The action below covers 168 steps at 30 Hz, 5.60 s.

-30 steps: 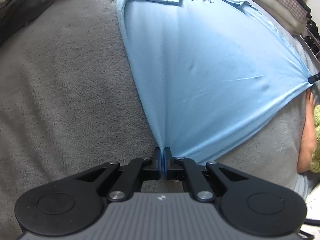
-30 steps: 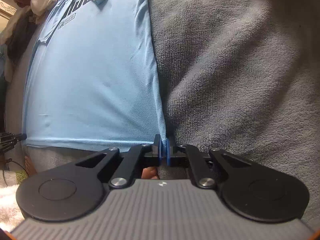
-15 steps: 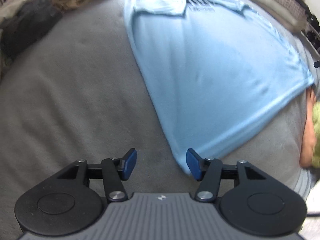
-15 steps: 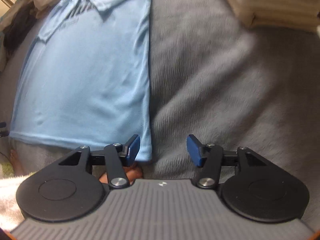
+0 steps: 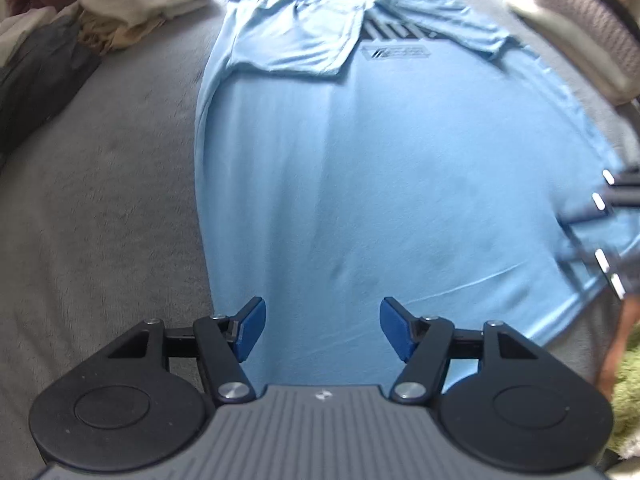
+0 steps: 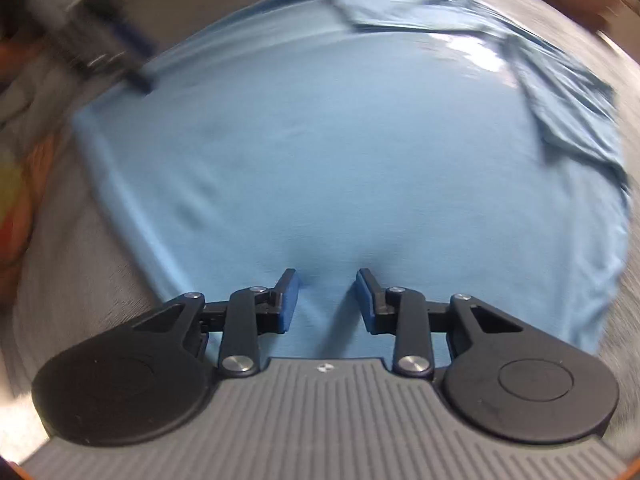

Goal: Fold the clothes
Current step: 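Press both open grippers onto the shirt body and smooth it flat, then grasp the shirt hem with the left gripper while the right gripper grasps the hem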

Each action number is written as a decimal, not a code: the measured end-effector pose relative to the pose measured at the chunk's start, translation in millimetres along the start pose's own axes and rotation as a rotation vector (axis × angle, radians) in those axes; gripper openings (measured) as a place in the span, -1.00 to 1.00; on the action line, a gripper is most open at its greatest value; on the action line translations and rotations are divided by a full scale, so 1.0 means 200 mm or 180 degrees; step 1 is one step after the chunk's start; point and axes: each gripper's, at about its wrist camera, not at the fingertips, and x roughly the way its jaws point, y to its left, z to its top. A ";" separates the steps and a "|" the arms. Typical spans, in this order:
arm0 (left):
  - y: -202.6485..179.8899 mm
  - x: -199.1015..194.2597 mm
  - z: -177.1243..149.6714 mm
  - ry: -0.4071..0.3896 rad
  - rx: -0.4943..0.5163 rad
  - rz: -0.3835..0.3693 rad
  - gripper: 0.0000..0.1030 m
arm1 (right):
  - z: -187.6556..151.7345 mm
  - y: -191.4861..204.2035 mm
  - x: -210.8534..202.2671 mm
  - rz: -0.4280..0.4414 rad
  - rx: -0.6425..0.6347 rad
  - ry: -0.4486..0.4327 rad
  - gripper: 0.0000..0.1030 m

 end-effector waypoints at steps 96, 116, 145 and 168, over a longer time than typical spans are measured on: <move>-0.06 0.17 -0.07 0.0291 -0.0898 0.0728 1.00 | -0.06 -0.17 0.14 -0.0997 0.1925 -0.0148 0.98; -0.09 0.14 -0.09 0.0258 -0.0944 0.0653 1.00 | -0.06 -0.16 0.14 -0.1039 0.1892 -0.0171 0.98; -0.11 0.11 -0.14 0.0136 -0.0997 0.0497 1.00 | -0.08 -0.12 0.13 -0.1069 0.1633 -0.0322 0.98; 0.31 -0.20 -0.47 -0.0577 -0.0984 -0.0182 0.45 | -0.57 -0.53 -0.46 -0.1180 0.2417 -0.1009 0.97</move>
